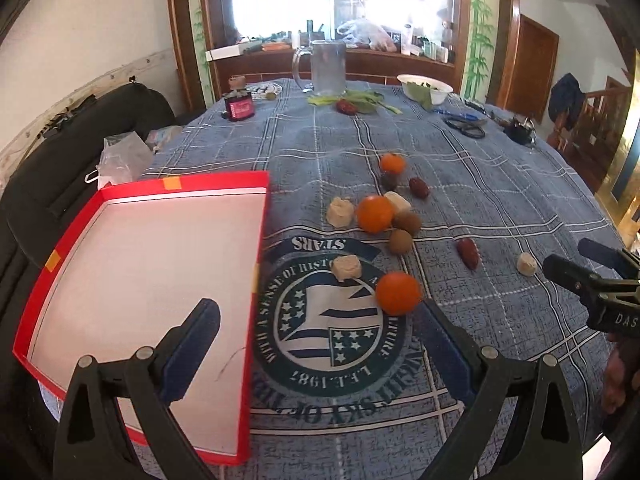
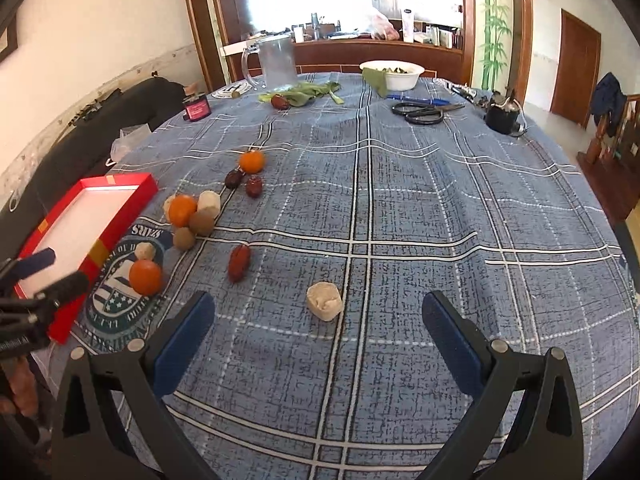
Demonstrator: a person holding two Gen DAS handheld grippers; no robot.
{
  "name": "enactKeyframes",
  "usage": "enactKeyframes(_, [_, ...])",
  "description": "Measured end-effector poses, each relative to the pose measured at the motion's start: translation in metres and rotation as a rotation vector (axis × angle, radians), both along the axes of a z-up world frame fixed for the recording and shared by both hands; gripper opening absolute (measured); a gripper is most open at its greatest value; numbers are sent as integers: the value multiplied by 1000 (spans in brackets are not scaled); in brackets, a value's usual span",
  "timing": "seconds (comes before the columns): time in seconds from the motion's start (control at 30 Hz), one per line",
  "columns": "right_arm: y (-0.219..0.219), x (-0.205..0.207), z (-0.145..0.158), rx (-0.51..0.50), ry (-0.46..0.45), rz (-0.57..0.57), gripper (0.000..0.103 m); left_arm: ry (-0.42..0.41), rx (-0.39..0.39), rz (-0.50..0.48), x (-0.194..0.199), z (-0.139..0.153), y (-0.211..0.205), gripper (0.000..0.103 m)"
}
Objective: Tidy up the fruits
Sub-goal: 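Grasp the mandarin orange with the left tool while the right tool grasps the cream cube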
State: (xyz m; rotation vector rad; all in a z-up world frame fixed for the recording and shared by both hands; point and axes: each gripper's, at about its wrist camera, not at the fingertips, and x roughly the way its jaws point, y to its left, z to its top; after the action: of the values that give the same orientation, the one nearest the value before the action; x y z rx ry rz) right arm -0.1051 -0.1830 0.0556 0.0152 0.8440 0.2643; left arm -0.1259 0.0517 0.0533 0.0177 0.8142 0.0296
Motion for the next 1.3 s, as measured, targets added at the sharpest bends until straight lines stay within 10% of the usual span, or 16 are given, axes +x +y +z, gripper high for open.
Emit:
enactKeyframes(0.9, [13, 1, -11, -1, 34, 30, 96, 23, 28, 14, 3, -6, -1, 98])
enactKeyframes(1.3, [7, 13, -29, 46, 106, 37, 59, 58, 14, -9, 12, -15, -5, 87])
